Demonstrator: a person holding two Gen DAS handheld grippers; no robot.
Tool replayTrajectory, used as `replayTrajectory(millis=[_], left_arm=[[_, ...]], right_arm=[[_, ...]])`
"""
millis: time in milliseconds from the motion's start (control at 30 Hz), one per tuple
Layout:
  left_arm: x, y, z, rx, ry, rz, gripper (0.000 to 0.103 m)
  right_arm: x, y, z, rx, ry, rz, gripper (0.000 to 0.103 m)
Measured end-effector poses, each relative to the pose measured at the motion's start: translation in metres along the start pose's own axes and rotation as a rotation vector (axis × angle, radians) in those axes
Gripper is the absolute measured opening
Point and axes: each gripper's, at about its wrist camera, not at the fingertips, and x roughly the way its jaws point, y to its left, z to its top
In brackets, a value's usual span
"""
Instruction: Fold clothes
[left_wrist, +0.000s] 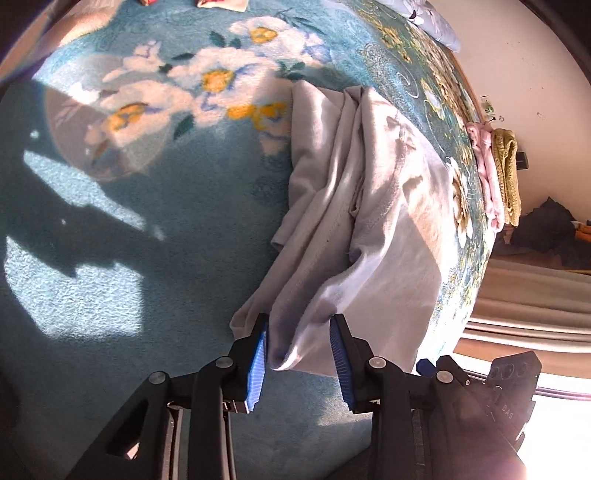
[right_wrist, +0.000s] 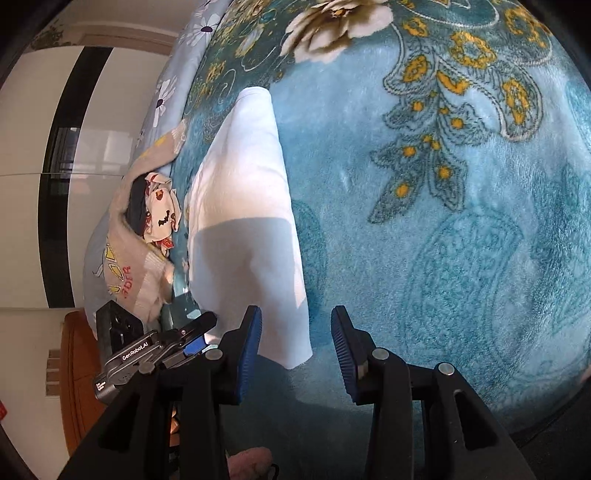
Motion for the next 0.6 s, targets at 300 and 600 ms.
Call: replayTrajectory(millis=[300,600], left_arm=[[0.003,0.006,-0.006,0.003,-0.001,0.093,0.006],[0.009,0.017,-0.003,-0.028,0.009,0.084,0.007]], right_arm=[[0.021,-0.006,-0.004,0.016,0.095,-0.005,0.04],[0.054,0.006,-0.007,-0.017,0.182,-0.052,0.04]])
